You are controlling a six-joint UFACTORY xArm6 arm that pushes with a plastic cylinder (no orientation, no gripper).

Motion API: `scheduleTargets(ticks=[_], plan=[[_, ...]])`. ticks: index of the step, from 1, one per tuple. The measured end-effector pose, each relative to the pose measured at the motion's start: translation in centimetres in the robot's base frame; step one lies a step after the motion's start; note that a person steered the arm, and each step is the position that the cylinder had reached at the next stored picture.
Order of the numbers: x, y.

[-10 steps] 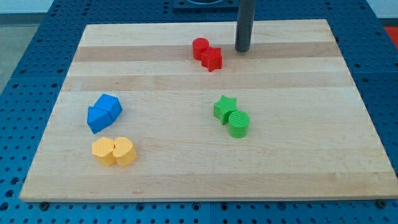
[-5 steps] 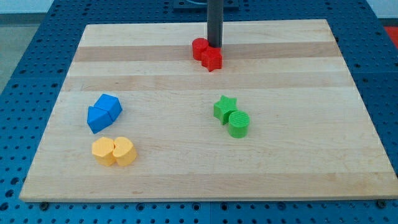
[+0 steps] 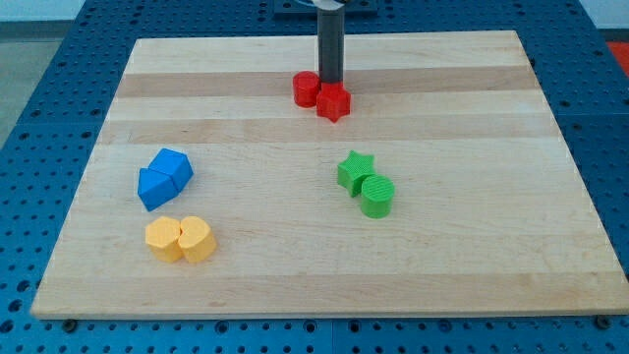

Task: Push the red star to the bottom center

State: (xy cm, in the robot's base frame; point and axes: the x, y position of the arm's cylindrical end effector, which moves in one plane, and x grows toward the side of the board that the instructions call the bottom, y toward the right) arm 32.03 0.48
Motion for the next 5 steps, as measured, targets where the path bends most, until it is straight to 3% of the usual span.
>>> scheduleTargets(ticks=[2,5], plan=[[4.6,0.4],[5.9,2.2]])
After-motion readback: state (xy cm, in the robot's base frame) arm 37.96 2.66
